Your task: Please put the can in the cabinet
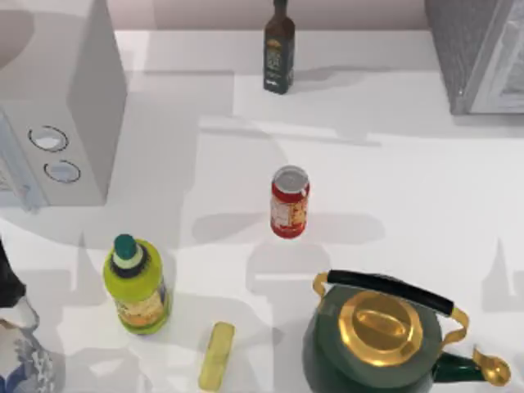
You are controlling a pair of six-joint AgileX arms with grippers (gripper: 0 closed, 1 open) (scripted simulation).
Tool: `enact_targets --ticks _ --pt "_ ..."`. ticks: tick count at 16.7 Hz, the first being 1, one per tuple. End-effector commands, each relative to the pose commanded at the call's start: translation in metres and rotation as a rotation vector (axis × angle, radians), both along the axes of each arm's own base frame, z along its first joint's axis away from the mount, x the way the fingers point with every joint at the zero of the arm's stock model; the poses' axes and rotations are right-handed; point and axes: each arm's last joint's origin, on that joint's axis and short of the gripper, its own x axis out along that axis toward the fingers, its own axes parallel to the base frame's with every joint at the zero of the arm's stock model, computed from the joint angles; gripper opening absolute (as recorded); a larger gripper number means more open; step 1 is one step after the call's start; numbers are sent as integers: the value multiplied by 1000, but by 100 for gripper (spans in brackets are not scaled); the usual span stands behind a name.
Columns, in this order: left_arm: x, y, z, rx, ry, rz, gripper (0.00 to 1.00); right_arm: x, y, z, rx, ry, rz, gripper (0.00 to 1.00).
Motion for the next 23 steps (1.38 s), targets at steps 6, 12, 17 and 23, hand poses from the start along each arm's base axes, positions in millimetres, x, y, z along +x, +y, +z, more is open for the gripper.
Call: enact_targets --ticks 6,12,17,23 --pt "0 0 0 0 0 0 100 3 6 14 34 55 26 100" --pt "0 0 0 0 0 0 100 38 36 59 136 305 76 100" --pt "0 0 0 0 0 0 100 99 102 75 153 554 74 100" --pt "0 0 0 0 0 0 100 153 219 42 95 726 35 100"
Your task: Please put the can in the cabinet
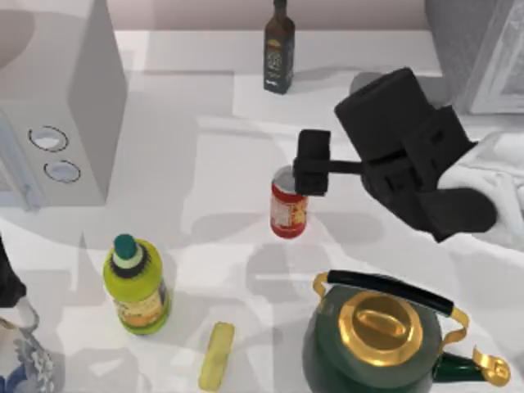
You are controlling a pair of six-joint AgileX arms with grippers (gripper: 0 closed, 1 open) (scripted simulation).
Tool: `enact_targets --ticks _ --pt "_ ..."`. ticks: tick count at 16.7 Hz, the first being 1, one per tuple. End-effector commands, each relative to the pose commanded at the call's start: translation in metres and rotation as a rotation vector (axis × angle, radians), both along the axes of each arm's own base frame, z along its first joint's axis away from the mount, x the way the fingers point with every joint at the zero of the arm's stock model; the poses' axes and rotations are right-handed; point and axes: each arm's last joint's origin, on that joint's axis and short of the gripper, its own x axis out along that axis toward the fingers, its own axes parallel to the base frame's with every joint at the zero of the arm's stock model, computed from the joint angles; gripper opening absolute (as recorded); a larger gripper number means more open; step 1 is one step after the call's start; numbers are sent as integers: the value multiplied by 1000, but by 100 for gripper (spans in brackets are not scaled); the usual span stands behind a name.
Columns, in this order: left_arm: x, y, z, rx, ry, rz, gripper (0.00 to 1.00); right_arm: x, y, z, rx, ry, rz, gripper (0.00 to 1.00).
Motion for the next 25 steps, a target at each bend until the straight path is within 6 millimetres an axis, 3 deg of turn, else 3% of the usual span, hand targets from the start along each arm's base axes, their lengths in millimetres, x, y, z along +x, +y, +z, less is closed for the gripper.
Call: enact_targets --ticks 4,7,14,16,21,25 --pt "0 0 0 0 0 0 100 5 60 -36 -52 43 -7 100" --pt "0 0 0 0 0 0 100 0 82 -58 -87 63 -7 100" --pt "0 0 0 0 0 0 100 -1 84 -62 -95 69 -8 100" --pt "0 0 0 0 0 0 100 8 85 -64 -94 65 -6 100" --pt "0 0 0 0 0 0 100 36 85 -95 -96 68 -6 100" --pt "0 0 0 0 0 0 100 40 85 -105 -97 68 -6 100"
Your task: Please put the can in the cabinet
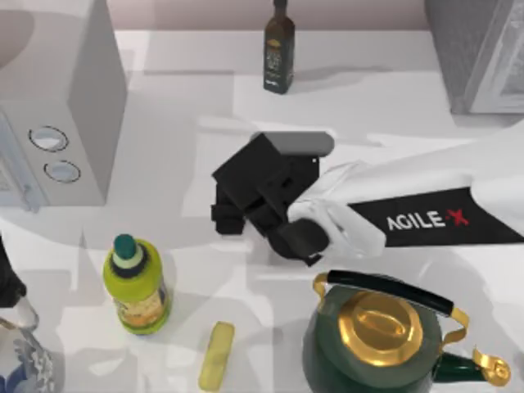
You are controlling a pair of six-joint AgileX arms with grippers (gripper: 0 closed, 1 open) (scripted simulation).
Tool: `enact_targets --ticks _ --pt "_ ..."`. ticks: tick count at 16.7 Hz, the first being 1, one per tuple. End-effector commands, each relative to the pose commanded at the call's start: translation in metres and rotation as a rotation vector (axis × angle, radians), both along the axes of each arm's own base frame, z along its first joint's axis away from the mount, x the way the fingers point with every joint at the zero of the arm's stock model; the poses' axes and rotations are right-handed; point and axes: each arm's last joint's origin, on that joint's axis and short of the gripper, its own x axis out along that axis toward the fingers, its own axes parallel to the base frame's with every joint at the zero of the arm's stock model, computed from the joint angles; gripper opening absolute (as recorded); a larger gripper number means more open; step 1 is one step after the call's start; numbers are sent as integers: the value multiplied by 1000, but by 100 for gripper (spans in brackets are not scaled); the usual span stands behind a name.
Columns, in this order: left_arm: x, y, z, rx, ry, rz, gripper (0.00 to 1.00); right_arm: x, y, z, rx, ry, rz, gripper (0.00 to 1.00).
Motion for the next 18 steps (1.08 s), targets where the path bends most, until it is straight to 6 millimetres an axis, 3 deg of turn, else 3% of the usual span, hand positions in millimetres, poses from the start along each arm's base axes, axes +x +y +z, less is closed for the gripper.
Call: enact_targets --ticks 2,15,18 --pt "0 0 0 0 0 0 100 0 0 0 0 0 0 100" --pt "0 0 0 0 0 0 100 0 0 0 0 0 0 2" --pt "0 0 0 0 0 0 100 0 0 0 0 0 0 0"
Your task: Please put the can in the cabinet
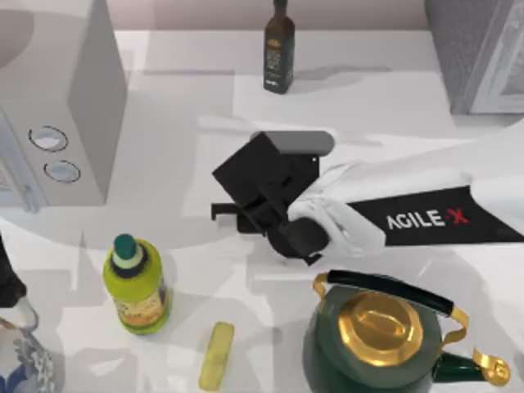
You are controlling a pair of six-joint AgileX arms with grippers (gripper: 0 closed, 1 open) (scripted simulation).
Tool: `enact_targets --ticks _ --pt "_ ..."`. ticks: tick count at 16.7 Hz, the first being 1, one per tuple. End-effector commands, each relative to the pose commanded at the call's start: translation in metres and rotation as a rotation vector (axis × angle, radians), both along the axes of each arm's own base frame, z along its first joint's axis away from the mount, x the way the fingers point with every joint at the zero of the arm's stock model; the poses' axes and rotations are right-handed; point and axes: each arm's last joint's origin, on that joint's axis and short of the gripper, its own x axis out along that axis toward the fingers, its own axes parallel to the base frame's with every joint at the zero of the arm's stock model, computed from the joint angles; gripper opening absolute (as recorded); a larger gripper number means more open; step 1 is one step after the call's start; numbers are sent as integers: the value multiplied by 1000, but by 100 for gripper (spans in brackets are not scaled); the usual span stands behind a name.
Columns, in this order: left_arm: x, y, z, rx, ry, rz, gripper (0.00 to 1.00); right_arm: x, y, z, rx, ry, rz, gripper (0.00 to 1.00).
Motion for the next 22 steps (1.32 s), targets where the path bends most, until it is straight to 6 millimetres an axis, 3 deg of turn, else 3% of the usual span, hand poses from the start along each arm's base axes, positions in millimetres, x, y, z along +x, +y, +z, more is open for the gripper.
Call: enact_targets --ticks 8,13,19,22 --pt "0 0 0 0 0 0 100 0 3 7 7 -5 6 0" --pt "0 0 0 0 0 0 100 1 17 65 28 -10 30 0" --pt "0 0 0 0 0 0 100 -1 4 137 -12 10 9 0" --pt "0 0 0 0 0 0 100 -1 1 151 2 -1 2 0"
